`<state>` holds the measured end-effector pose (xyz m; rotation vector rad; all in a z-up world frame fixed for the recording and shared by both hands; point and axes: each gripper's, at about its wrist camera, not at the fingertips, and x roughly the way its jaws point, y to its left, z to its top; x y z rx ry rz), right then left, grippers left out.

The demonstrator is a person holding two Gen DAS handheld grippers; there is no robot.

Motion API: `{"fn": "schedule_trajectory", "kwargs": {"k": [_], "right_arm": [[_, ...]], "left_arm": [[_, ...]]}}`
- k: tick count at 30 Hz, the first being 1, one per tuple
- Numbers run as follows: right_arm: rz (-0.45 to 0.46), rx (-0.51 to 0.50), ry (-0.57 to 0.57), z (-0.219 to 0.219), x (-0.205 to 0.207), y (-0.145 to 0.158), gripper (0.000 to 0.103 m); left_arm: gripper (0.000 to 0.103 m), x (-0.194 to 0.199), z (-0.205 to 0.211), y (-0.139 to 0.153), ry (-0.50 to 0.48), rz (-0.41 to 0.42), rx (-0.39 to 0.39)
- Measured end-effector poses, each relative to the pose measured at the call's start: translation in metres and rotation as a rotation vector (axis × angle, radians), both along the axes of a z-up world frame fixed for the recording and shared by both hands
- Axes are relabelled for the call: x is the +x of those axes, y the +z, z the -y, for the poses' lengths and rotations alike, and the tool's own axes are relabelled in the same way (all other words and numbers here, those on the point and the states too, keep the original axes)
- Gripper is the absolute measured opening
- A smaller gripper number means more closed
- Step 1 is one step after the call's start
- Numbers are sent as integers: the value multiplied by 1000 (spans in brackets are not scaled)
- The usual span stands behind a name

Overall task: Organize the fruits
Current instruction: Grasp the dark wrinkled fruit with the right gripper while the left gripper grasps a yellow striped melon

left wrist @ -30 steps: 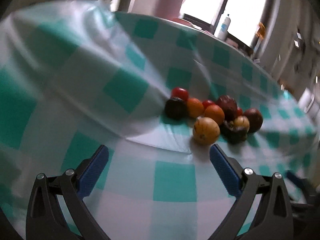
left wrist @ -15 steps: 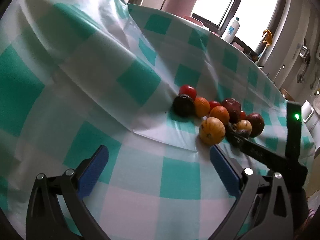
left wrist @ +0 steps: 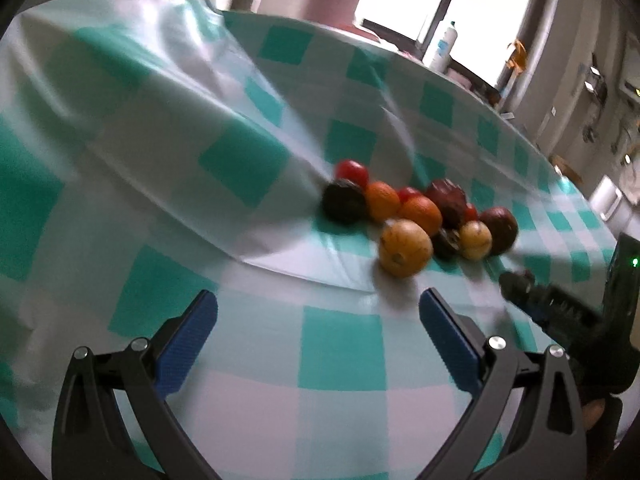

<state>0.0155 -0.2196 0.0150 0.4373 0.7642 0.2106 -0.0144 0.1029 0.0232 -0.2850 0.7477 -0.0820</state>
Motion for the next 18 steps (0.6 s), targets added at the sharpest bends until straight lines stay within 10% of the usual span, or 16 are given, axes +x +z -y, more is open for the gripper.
{"fn": "schedule_trajectory", "kwargs": {"k": [18], "right_arm": [[21, 33, 39, -2, 0, 2, 44]], "left_arm": [[91, 110, 85, -14, -72, -147, 191]]}}
